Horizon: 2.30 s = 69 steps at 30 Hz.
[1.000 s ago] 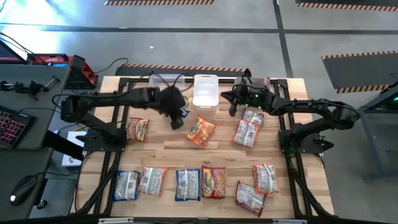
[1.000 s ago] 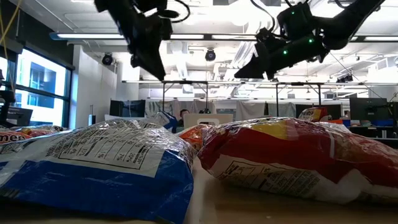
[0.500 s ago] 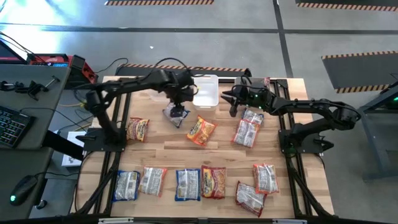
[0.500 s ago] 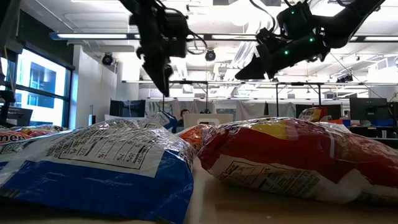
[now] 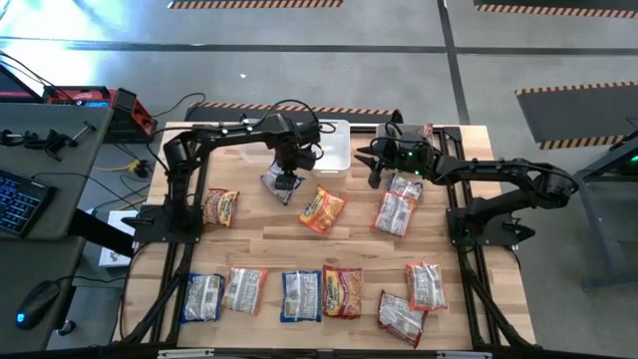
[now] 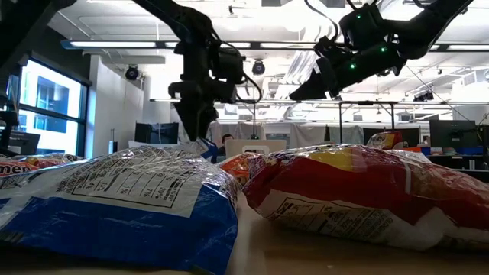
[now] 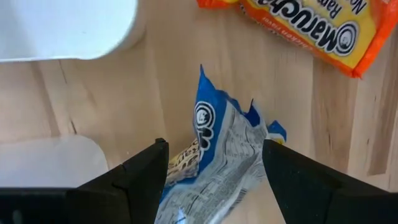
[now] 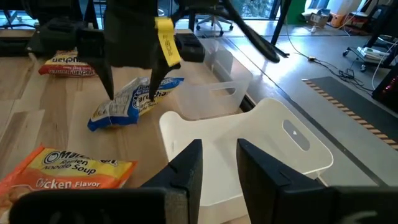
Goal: Sort Maruchan noodles
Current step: Put the blue noodle pack into the white bin
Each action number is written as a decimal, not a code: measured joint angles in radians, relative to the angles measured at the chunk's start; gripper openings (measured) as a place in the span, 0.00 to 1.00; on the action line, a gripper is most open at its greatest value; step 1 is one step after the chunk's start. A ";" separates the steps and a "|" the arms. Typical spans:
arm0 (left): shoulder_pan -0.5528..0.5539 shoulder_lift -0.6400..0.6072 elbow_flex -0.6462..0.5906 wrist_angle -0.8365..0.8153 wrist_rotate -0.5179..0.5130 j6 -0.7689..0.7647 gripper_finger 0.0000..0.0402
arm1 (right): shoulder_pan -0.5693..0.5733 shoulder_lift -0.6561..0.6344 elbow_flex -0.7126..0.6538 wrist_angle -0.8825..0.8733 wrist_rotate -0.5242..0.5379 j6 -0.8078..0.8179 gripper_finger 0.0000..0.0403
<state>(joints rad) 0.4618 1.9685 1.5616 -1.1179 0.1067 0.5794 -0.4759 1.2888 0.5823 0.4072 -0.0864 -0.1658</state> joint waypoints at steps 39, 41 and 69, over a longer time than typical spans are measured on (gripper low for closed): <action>-0.169 -0.300 -0.086 -0.010 -0.183 -0.230 0.00 | 0.000 0.000 0.000 0.042 -0.091 0.048 0.21; -0.168 -0.355 -0.132 0.028 -0.182 -0.293 0.00 | 0.006 0.000 0.000 0.077 -0.114 0.103 0.21; -0.385 -0.546 -0.706 0.672 -0.211 -0.703 0.35 | 0.212 0.001 0.000 0.040 0.071 0.128 0.47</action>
<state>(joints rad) 0.0769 1.4227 0.8554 -0.4463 -0.1041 -0.1232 -0.2634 1.2896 0.5827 0.4470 -0.0154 -0.0381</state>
